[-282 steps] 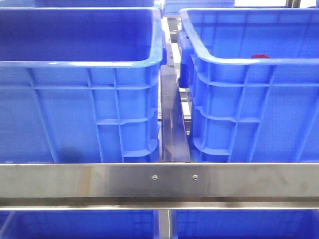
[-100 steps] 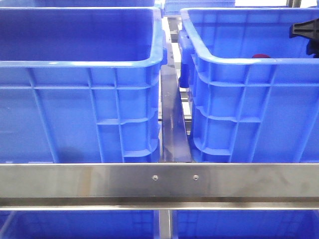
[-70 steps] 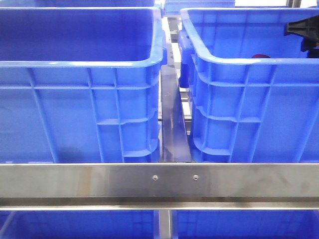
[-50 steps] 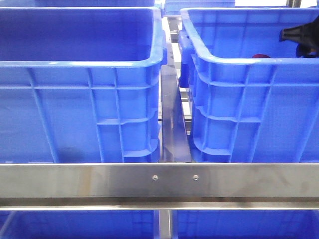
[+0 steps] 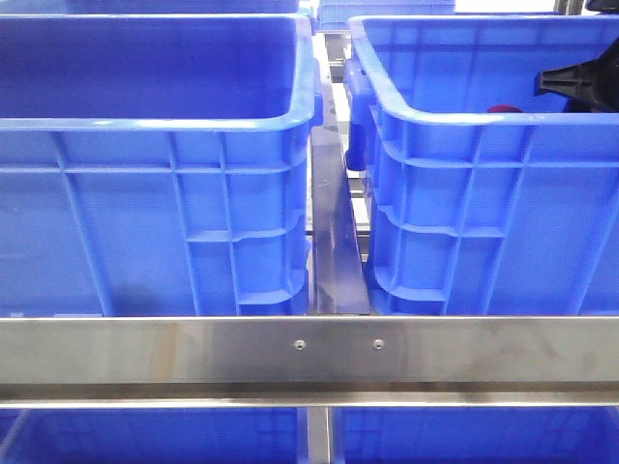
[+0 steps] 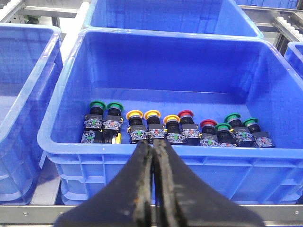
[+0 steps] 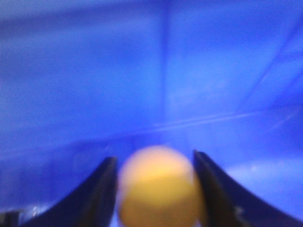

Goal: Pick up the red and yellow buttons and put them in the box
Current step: 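Carry the yellow-capped button with the right gripper over the crate, then lower the yellow-capped button beside the red one and open the right gripper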

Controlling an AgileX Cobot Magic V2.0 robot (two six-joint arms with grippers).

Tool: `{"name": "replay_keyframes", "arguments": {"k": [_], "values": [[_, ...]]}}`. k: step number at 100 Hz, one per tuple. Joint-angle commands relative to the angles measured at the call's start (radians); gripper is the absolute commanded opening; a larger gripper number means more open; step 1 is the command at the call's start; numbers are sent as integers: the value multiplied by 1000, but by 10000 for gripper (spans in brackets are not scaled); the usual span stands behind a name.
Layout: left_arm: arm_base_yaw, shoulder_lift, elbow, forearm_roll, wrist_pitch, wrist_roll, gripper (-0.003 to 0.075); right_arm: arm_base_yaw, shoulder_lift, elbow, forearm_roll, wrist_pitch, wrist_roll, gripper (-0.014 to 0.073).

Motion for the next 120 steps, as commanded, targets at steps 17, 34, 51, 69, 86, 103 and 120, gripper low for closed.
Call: {"name": "replay_keyframes", "arguments": {"k": [17, 34, 51, 69, 86, 103, 120], "values": [[2, 14, -22, 4, -73, -11, -19, -14, -65, -33, -8, -8, -9, 491], [2, 14, -22, 4, -73, -11, -19, -39, -113, -33, -8, 11, -9, 491], [2, 14, -22, 4, -73, -11, -19, -77, -201, -32, -8, 121, -9, 489], [2, 14, -22, 4, -73, -11, -19, -94, -340, 12, -8, 205, -9, 489], [2, 14, -22, 4, -73, -11, -19, -94, -497, 113, -11, 202, -10, 489], [2, 14, -22, 4, -73, -11, -19, -94, -686, 252, -14, 196, -13, 489], [2, 14, -22, 4, -73, -11, -19, -94, -899, 414, -14, 224, -13, 489]]}}
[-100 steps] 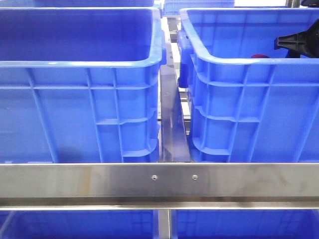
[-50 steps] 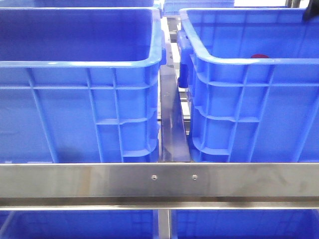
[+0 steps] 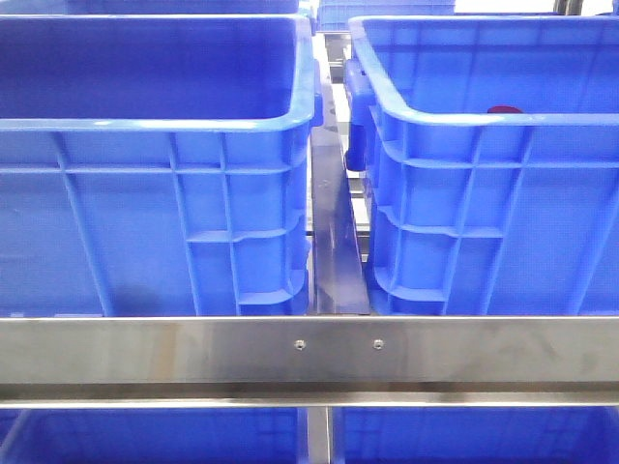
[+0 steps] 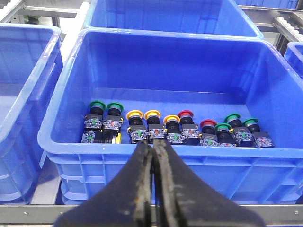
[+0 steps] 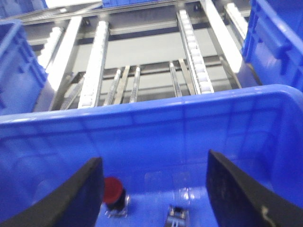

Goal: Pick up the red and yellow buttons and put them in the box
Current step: 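Lower the yellow-capped button beside the red one and open the right gripper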

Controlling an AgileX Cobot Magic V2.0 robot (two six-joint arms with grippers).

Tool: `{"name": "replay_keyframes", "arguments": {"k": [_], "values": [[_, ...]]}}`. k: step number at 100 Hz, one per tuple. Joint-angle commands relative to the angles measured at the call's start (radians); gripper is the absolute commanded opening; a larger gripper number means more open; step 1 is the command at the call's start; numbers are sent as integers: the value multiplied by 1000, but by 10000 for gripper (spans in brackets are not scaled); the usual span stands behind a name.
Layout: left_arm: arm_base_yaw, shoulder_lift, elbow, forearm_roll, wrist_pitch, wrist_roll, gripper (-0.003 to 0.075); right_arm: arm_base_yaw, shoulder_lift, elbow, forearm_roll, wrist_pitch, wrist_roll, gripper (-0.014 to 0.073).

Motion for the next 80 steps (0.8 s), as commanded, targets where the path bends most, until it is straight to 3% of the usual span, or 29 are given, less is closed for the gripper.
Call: {"name": "replay_keyframes", "arguments": {"k": [1, 33, 61, 70, 80], "values": [[2, 14, -22, 4, -73, -11, -19, -8, -129, 49, -2, 4, -12, 489], [2, 14, -22, 4, -73, -11, -19, -8, -523, 304, -3, 108, -12, 489], [2, 14, -22, 4, -73, -11, -19, -8, -739, 399, -3, 118, -12, 479], [2, 14, -22, 4, -73, -11, -19, -8, -756, 399, -3, 118, -12, 394], [2, 14, -22, 4, -73, -11, -19, -8, -757, 399, -3, 123, -12, 208]]}}
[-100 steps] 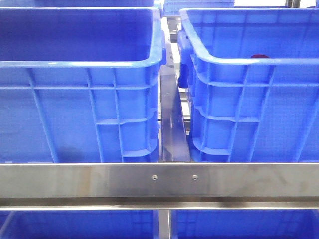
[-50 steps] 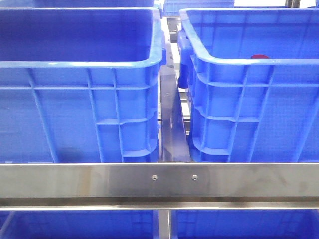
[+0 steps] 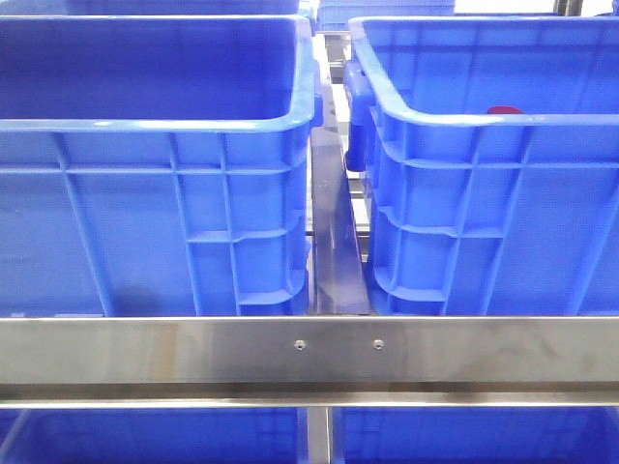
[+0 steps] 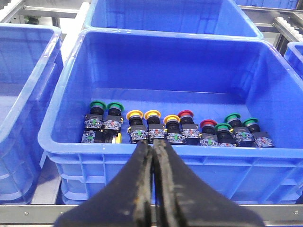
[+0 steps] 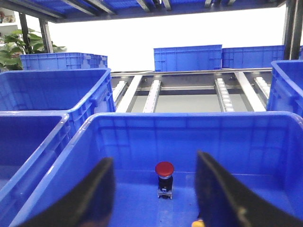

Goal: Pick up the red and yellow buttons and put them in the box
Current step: 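Lower the yellow-capped button beside the red one and open the right gripper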

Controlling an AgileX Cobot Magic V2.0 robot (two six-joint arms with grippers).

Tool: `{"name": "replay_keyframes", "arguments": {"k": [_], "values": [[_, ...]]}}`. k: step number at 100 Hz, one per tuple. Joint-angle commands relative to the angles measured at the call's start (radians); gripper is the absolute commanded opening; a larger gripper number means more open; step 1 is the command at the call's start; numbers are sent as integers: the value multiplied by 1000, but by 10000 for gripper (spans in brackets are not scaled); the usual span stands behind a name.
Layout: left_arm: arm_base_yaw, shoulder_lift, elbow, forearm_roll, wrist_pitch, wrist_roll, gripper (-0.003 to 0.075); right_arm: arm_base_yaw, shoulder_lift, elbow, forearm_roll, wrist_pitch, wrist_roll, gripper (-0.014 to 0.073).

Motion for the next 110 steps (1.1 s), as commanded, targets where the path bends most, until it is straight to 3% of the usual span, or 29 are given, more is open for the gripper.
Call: {"name": "replay_keyframes", "arguments": {"k": [1, 17, 110], "values": [[2, 14, -22, 4, -73, -11, -19, -8, 5, -26, 8, -19, -10, 194], [2, 14, -22, 4, -73, -11, -19, -8, 5, -26, 8, -1, -10, -74], [2, 14, -22, 2, -73, -11, -19, -8, 5, -26, 10, 47, -10, -68]]}}
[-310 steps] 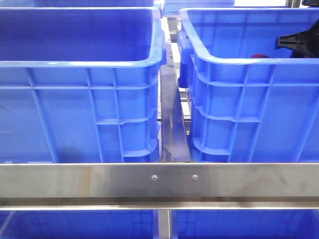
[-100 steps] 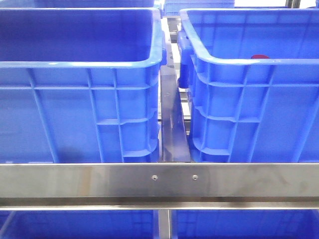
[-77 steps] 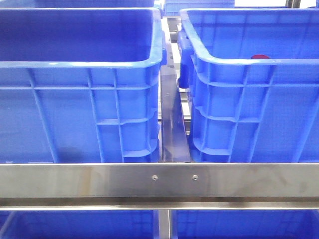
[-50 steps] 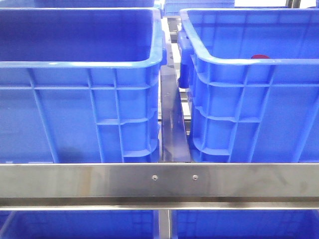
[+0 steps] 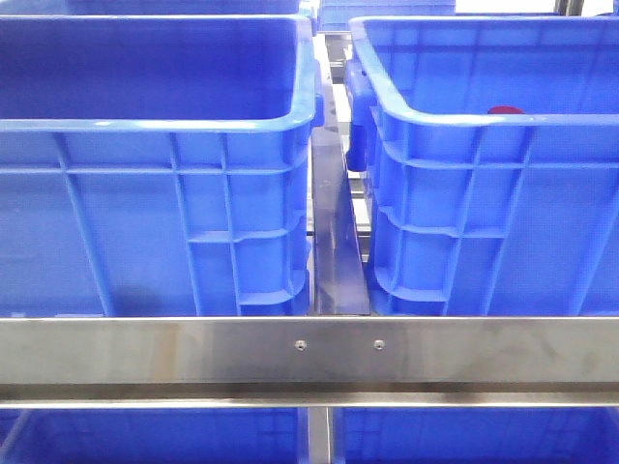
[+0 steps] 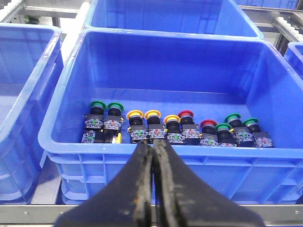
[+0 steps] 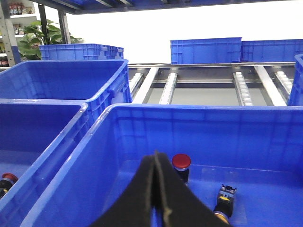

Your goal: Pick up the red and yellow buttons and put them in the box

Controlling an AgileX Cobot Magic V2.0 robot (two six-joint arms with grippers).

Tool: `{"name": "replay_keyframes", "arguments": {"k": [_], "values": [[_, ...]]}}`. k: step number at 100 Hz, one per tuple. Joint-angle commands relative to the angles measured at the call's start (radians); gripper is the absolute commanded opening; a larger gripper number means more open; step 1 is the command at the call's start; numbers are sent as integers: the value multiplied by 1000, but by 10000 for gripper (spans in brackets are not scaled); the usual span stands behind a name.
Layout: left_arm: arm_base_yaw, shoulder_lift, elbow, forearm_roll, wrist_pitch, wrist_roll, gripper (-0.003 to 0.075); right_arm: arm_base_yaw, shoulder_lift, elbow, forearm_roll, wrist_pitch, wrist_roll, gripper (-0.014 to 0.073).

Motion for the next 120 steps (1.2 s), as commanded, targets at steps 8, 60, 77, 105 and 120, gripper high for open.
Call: {"name": "replay_keyframes", "arguments": {"k": [8, 60, 77, 105, 120], "values": [[2, 14, -22, 4, -73, -11, -19, -8, 6, -26, 11, -21, -10, -68], [103, -123, 252, -54, -479, 78, -19, -8, 6, -26, 11, -14, -10, -68], [141, -181, 396, -112, -559, 140, -19, -8, 6, -26, 11, -14, -10, -68], [147, -180, 577, -103, -725, 140, -19, -8, 6, -26, 11, -1, -10, -68], [147, -180, 636, -95, -790, 140, -19, -8, 6, -26, 11, -1, -10, -68]]}}
